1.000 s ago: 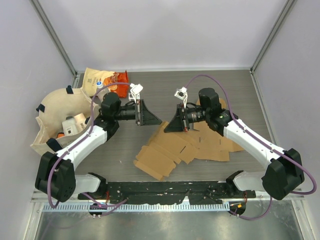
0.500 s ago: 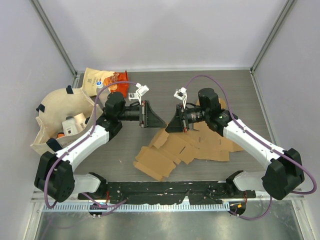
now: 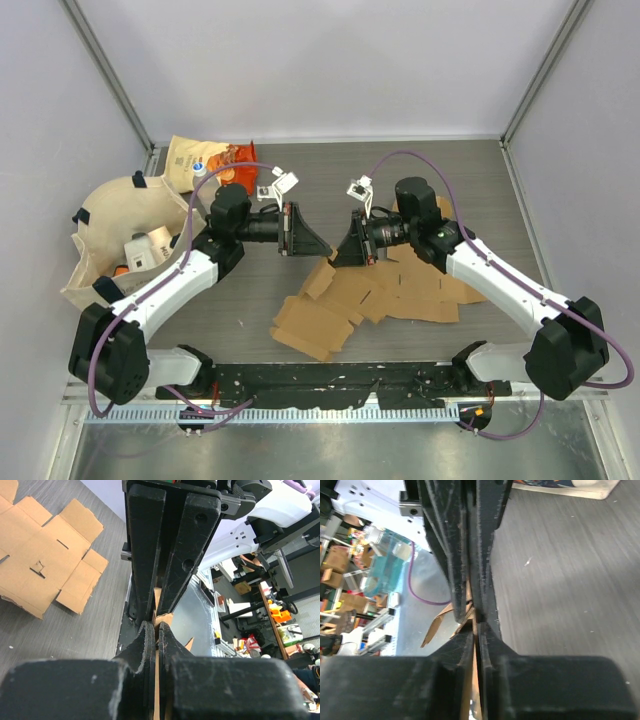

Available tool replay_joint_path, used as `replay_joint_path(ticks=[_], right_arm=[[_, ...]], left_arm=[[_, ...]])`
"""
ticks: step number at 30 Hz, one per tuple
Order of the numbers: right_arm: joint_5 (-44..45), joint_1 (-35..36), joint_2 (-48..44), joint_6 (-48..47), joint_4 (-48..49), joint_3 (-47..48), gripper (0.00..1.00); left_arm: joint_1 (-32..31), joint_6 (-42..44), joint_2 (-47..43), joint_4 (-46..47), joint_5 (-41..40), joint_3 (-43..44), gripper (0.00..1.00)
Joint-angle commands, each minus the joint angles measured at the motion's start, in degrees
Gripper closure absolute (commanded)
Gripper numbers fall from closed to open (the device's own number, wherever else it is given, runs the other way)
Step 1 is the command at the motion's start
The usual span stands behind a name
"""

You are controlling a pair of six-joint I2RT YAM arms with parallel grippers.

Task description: Fold the paper box

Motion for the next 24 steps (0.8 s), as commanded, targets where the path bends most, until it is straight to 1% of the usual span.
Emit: replay_joint_path(ticks=[1,3,6,8,10,14,15,16,19,20,21,22,24], right_arm=[[4.14,0.1,-1.84,-1.52,-0.65,0.29,0.77],[4.05,-0.34,-2.97,-1.26,-0.92,-0.85,0.68],[3.96,-0.87,-4.91,-0.82,-0.84,-3.22,0.67],[3.53,-0.87,-5.53,-0.29,0.13,-4.37,0.68],[3.09,-0.96,-6.15,0.06,0.48,-5.16,0.77],[3.35,-1.49,-7.64,0.68,0.75,-6.21,0.87],[3.52,-2.01,-7.99,0.68,0.83,-6.56,0.95],[3.87,-2.28,-8.6,0.76,0.75,-7.18,0.99],[4.75,-2.98,-10.45,1.82,1.36,-8.23,0.99],[4.32,-3.07,-11.06,2.86,2.67,-8.41,0.99],[4.14,-3.24,-11.33,3.4,3.29,-8.67,0.99],[3.88,-3.51,-11.51,3.75,3.73,-8.68,0.99],[2.92,-4.03,-12.03,5.16,4.96,-8.42,0.99]], left_arm=[[-0.56,1.44,-2.04,0.55,-0.1,1.92,1.0],[-0.03,0.83,-2.3,1.34,0.34,2.01,1.0],[1.11,0.38,-2.04,1.43,1.74,2.62,1.0],[1.29,0.12,-1.95,1.69,2.18,2.89,1.0],[1.29,0.12,-1.78,1.69,2.54,2.98,1.0],[2.6,-0.41,-1.42,1.95,3.42,2.98,1.0],[2.78,-0.49,-1.69,2.04,3.42,2.89,1.0],[2.96,-0.84,-2.04,2.04,3.5,2.89,1.0],[3.92,-3.03,-3.0,1.96,2.81,3.06,0.99],[5.06,-4.09,-3.27,1.61,1.41,2.72,0.75],[5.68,-4.97,-3.7,1.69,0.87,2.28,0.61],[6.9,-7.07,-5.01,3.26,0.52,1.58,0.5],[8.14,-9.19,-7.3,6.07,-1.15,-2.02,0.45]])
